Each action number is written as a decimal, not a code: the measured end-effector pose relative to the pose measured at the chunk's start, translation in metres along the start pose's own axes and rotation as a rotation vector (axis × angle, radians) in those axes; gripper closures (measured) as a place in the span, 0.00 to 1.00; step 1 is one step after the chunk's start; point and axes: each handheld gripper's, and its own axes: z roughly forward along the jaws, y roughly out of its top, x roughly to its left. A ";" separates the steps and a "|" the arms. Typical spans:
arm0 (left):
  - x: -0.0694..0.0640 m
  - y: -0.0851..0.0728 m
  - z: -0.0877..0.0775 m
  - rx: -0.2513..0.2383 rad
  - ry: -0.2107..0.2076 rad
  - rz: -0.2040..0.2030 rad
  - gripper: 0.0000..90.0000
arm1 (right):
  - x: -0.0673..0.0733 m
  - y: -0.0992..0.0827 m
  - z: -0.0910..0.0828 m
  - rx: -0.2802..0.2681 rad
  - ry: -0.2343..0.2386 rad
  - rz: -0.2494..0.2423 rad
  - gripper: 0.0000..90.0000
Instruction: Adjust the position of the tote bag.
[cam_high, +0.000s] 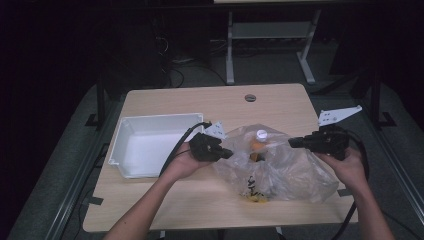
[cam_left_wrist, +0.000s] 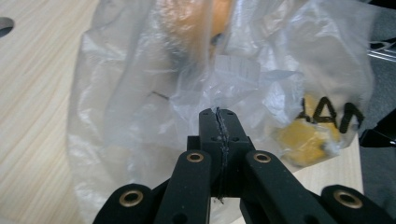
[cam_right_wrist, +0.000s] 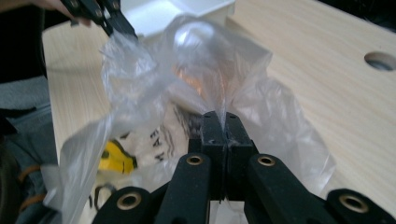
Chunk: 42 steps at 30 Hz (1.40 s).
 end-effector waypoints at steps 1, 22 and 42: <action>0.002 -0.001 -0.001 -0.006 0.002 -0.007 1.00 | -0.001 0.003 -0.001 -0.006 0.002 -0.001 0.99; 0.025 -0.001 -0.025 -0.045 0.077 -0.036 1.00 | -0.032 0.047 0.002 -0.049 -0.014 0.044 0.99; 0.030 -0.022 -0.003 0.048 0.097 -0.049 1.00 | -0.045 0.001 0.042 0.115 -0.028 0.151 0.99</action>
